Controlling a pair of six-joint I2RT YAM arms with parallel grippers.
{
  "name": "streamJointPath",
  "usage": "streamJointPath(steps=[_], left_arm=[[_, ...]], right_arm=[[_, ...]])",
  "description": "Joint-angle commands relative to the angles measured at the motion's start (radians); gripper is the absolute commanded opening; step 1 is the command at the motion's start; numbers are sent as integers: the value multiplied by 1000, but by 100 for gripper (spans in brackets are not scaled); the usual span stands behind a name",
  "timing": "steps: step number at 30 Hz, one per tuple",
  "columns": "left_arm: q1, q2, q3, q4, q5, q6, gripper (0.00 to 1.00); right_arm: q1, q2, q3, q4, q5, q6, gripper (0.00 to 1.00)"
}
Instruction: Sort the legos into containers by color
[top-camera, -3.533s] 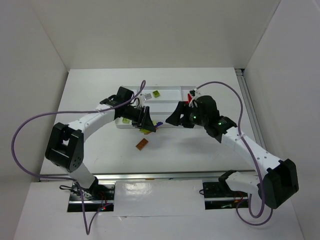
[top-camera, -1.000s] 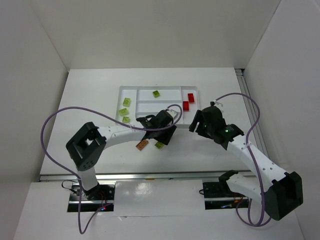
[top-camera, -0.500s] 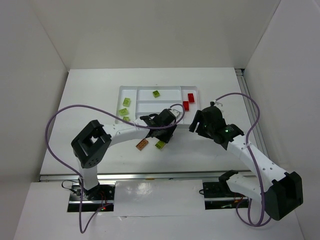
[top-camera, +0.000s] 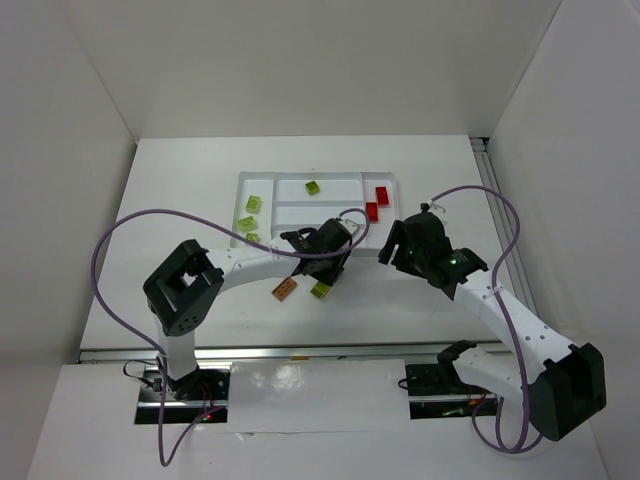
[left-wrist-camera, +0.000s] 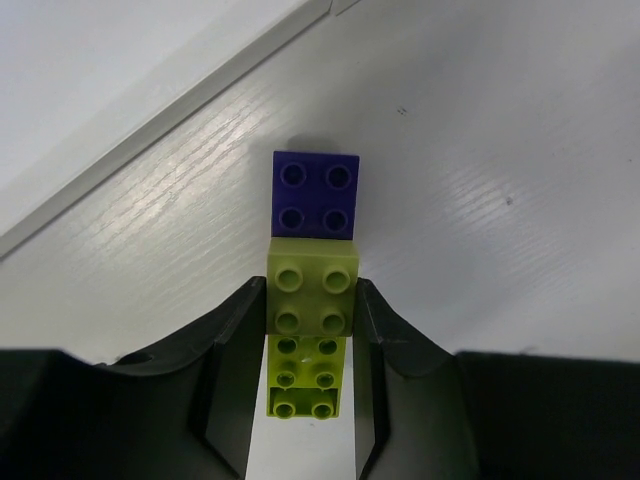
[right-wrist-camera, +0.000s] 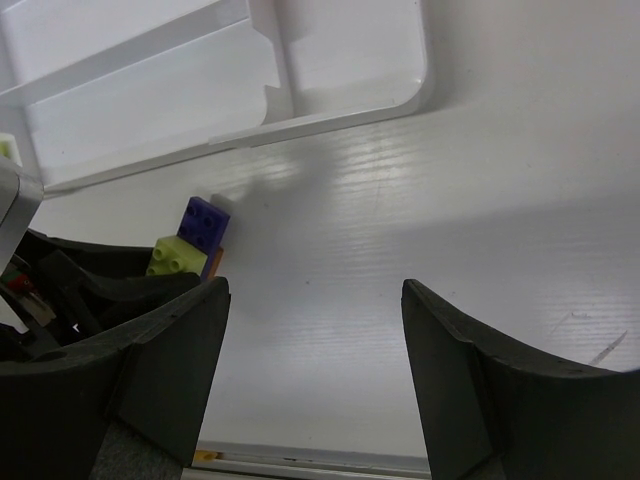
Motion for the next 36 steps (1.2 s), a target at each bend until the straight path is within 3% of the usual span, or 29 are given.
streamJointPath(steps=[1, 2, 6, 12, 16, 18, 21, 28, 36], left_arm=[[-3, -36, 50, -40, -12, -5, 9], [-3, -46, 61, -65, -1, 4, 0], [87, -139, 26, -51, 310, 34, 0], [305, -303, -11, -13, 763, 71, 0], [472, -323, -109, 195, 1134, -92, 0], [501, -334, -141, 298, 1165, -136, 0], [501, -343, -142, 299, 1185, -136, 0], [543, -375, -201, 450, 1278, -249, 0], [552, -385, -201, 509, 1288, -301, 0]], right_arm=[[-6, -6, 15, -10, 11, -8, 77], [-6, -6, 15, -10, 10, -8, 77], [-6, -26, -6, 14, -61, -52, 77], [-17, -90, -46, 160, -307, -140, 82], [-37, -141, -46, 257, -478, -207, 90], [-37, -150, -46, 345, -625, -217, 93], [-37, -126, -56, 451, -747, -197, 97], [-28, -21, -106, 744, -847, -80, 97], [60, 89, -97, 870, -870, -62, 96]])
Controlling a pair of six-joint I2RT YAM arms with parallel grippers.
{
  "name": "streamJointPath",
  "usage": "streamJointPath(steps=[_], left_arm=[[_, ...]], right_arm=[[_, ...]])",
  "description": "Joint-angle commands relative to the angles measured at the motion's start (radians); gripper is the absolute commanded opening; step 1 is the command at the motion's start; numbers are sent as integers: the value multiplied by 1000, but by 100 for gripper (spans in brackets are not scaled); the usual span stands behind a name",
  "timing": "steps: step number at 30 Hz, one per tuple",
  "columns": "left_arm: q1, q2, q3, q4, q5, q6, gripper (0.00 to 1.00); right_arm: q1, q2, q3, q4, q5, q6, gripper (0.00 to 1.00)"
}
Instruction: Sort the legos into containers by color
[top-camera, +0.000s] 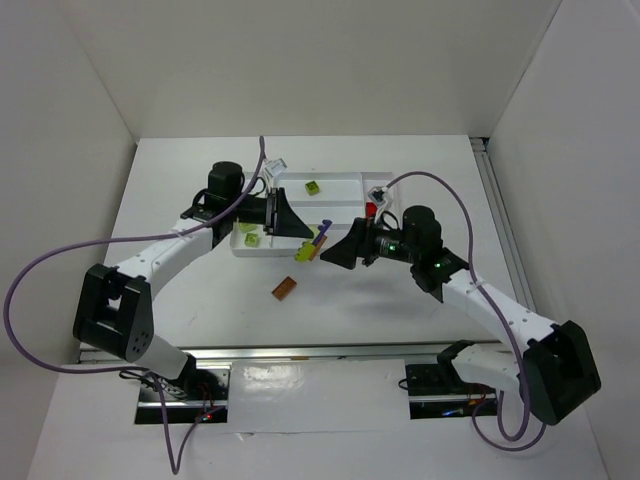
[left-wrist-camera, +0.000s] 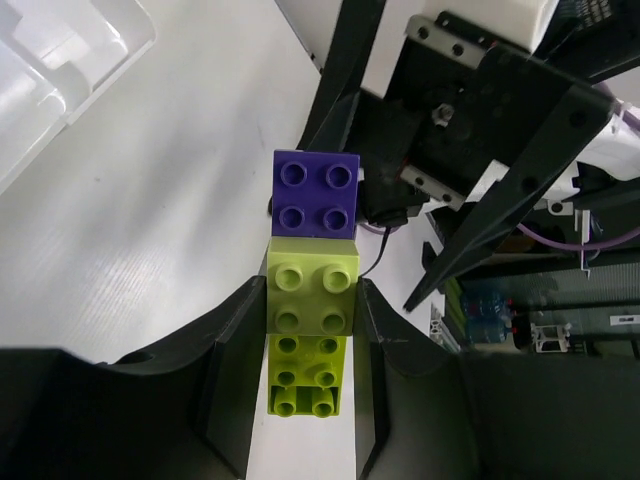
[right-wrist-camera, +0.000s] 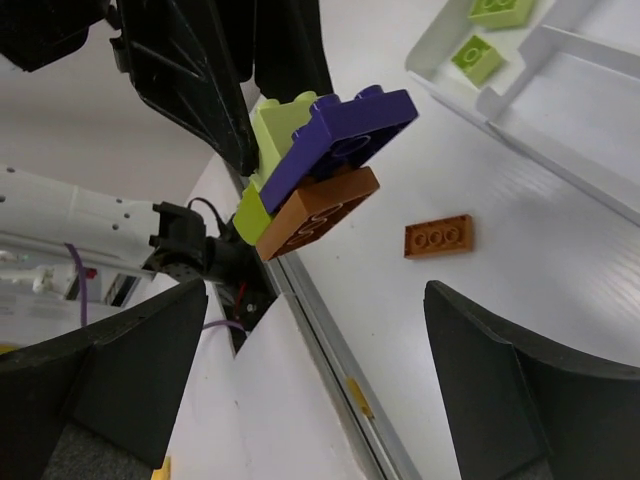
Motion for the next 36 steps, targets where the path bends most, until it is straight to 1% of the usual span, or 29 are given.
streamJointPath(steps=[1, 3, 6, 8, 10, 12, 16, 19, 21, 23, 25, 26, 27, 29, 30, 36], left_arm=[[1, -42, -2, 98, 55, -34, 0], [1, -32, -2, 111, 55, -46, 0], [1, -32, -2, 124, 55, -58, 0], [1, -32, -2, 108, 55, -58, 0], [1, -32, -11, 108, 55, -47, 0], [1, -42, -11, 108, 55, -47, 0], [1, -42, -20, 82, 55, -38, 0], [1, -51, -20, 73, 55, -29, 0], [1, -51, -20, 73, 55, -29, 0], [1, -51, -20, 73, 55, -29, 0], [12, -51, -20, 73, 55, -29, 0], [12, -51, -20, 87, 55, -38, 0], [12, -51, -31, 107, 55, -50, 0], [21, -51, -31, 107, 55, -51, 0], [21, -51, -31, 107, 55, -51, 0], [21, -40, -40, 93, 35, -38, 0]], right_arm=[[41, 54, 7, 178, -45, 21, 96], [54, 77, 7, 228, -45, 41, 96], [77, 125, 17, 256, -45, 54, 91], [78, 143, 17, 308, -45, 65, 86], [78, 152, 17, 343, -45, 77, 84], [78, 175, 36, 344, -55, 77, 82], [78, 188, 15, 451, -77, 114, 80], [78, 220, 28, 451, -87, 114, 80], [78, 243, 37, 462, -88, 114, 72], [78, 243, 37, 477, -88, 123, 54], [78, 243, 37, 477, -88, 123, 41], [78, 234, 28, 477, -74, 123, 32], [78, 234, 18, 477, -65, 123, 30], [78, 209, 17, 457, -51, 123, 21], [78, 209, 8, 457, -37, 123, 18], [78, 200, -1, 397, 26, 123, 18]])
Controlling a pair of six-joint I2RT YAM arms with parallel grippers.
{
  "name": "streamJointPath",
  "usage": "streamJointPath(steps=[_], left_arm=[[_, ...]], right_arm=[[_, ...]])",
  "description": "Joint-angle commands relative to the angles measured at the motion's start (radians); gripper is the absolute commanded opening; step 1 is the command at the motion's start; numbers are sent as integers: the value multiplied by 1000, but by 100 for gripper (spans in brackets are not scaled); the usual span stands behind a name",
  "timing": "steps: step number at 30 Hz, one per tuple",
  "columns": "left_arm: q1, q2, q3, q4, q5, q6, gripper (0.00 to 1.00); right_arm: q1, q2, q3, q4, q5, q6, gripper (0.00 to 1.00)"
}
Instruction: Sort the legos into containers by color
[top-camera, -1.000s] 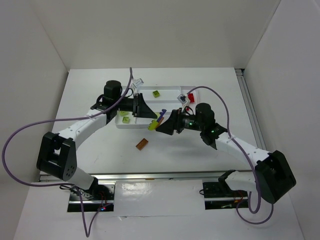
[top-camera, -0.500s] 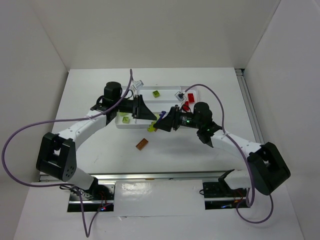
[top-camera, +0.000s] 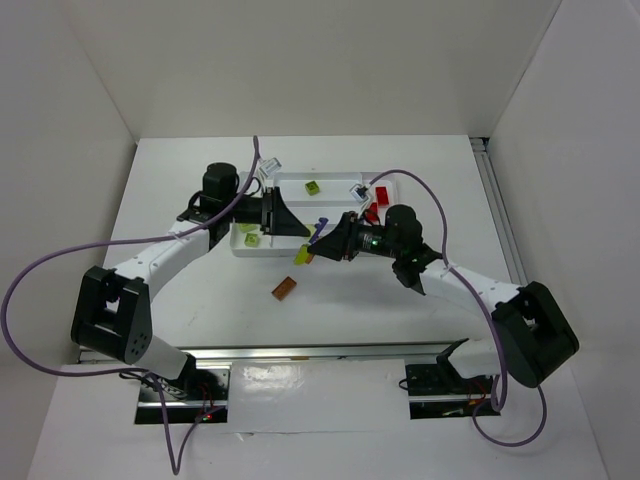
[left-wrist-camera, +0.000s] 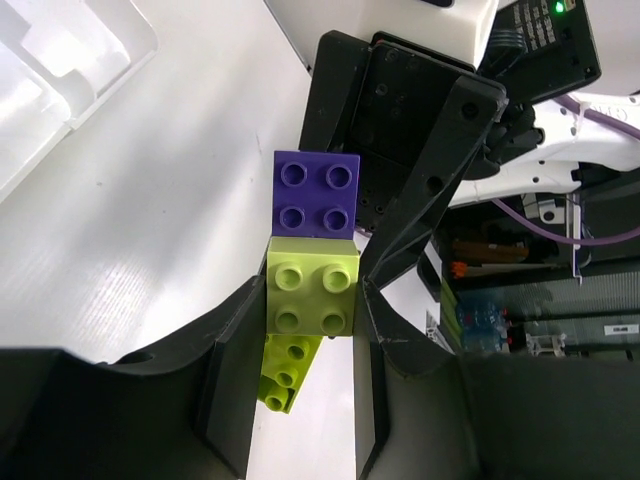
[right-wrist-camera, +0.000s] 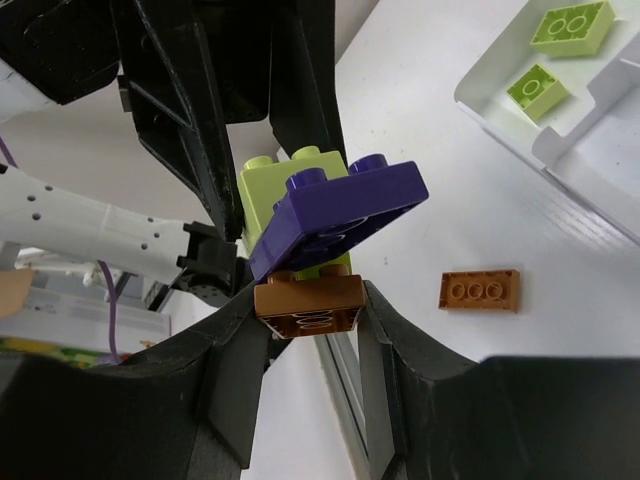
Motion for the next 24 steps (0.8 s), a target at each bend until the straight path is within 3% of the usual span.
streamJointPath(steps=[1, 11, 15, 17, 20, 21, 24], left_arm=[[0, -22, -10, 12, 6, 10, 0], [31, -4, -1, -8, -34, 19, 0], [41, -13, 34, -149, -80, 99, 0], [41, -13, 76, -360, -204, 210, 0], [-26, -33, 96, -540, -406, 326, 0], [-49, -33, 87, -568, -512, 335, 0], [-142, -42, 25, -567, -640, 325, 0]], right_arm=[[6, -38, -11, 19, 74, -7, 18], [6, -81, -11, -228, 132, -117, 18], [6, -155, 1, -401, 208, -178, 18], [6, -204, 17, -545, 294, -217, 18], [6, -265, 41, -737, 451, -249, 18], [6, -278, 56, -783, 495, -260, 18], [6, -321, 84, -926, 679, -260, 18]])
